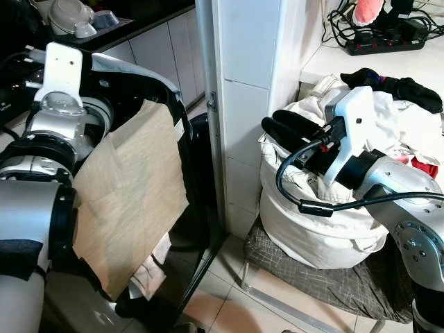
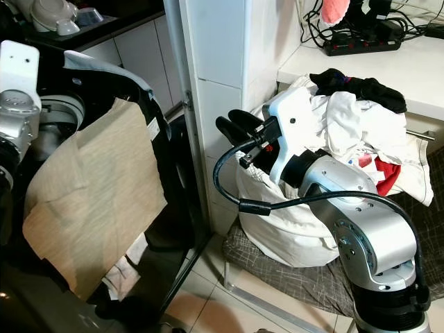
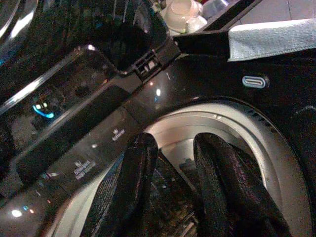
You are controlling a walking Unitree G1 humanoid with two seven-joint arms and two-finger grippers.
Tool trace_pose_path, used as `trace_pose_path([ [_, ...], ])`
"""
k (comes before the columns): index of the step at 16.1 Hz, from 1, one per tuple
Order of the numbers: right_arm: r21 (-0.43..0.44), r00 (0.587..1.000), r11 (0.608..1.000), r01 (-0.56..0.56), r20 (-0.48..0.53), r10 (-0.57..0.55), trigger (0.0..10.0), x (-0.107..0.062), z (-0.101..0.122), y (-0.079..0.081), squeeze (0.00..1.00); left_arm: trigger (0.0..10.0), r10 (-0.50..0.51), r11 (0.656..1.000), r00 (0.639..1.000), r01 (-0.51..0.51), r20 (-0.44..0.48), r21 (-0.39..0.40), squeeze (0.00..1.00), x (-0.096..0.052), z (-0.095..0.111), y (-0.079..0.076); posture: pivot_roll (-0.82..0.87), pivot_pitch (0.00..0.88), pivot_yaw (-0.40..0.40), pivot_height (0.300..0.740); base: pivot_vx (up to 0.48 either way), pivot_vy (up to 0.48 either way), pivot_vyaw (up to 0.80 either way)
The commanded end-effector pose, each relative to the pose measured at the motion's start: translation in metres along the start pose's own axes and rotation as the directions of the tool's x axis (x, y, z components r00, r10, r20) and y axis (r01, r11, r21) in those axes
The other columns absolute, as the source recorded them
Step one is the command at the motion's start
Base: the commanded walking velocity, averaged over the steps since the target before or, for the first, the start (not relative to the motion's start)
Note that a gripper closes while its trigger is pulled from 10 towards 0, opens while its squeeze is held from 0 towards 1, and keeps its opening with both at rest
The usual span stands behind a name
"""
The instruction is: Clothes washing
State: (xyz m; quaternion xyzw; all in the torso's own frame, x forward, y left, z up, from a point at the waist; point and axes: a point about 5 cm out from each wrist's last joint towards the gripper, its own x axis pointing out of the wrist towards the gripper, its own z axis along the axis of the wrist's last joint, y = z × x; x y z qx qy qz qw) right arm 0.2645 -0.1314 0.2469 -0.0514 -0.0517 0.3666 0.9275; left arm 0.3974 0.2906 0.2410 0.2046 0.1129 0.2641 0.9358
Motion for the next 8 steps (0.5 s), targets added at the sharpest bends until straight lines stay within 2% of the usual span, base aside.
trace_pose_path([
  [1,-0.008,1.000,1.000,-0.026,0.004,0.026,10.0,0.002,0.004,0.004,0.00,10.0,0.011,1.000,1.000,-0.011,-0.010,-0.029,1.00,0.002,-0.001,0.008,-0.13,0.000,0.110,0.740,0.000,0.000,0.00],
  [2,-0.011,1.000,1.000,-0.007,0.002,0.007,10.0,0.001,0.004,0.001,0.00,10.0,-0.012,0.998,1.000,0.013,0.013,-0.062,1.00,0.001,0.004,0.005,-0.13,0.000,0.109,0.740,0.000,0.000,0.00],
  [3,-0.030,0.995,0.995,0.095,-0.015,-0.096,10.0,0.000,0.001,-0.011,0.00,10.0,-0.067,0.989,0.994,0.077,0.084,-0.129,1.00,-0.001,0.017,-0.004,-0.13,0.000,0.107,0.740,0.000,0.000,0.00],
  [4,-0.042,0.989,0.988,0.146,-0.024,-0.147,10.0,0.000,-0.001,-0.017,0.00,10.0,-0.088,0.983,0.989,0.105,0.115,-0.150,1.00,-0.003,0.023,-0.009,-0.13,0.000,0.107,0.740,0.000,0.000,0.00],
  [5,-0.063,0.920,0.921,0.385,-0.051,-0.388,10.0,-0.004,-0.007,-0.048,0.00,10.0,-0.263,0.921,0.934,0.318,0.242,-0.225,0.00,-0.015,0.045,-0.043,-0.14,0.000,0.113,0.740,0.000,0.000,0.00],
  [6,-0.089,0.840,0.841,0.534,-0.062,-0.540,10.0,-0.011,-0.011,-0.074,0.00,10.0,-0.459,0.782,0.799,0.571,0.388,-0.250,0.00,-0.035,0.066,-0.080,-0.15,0.000,0.118,0.740,0.000,0.000,0.00],
  [8,-0.116,0.778,0.778,0.617,-0.057,-0.626,10.0,-0.017,-0.013,-0.097,0.00,10.0,-0.598,0.639,0.617,0.752,0.512,-0.161,0.00,-0.059,0.075,-0.109,-0.15,0.000,0.118,0.740,0.000,0.000,0.00],
])
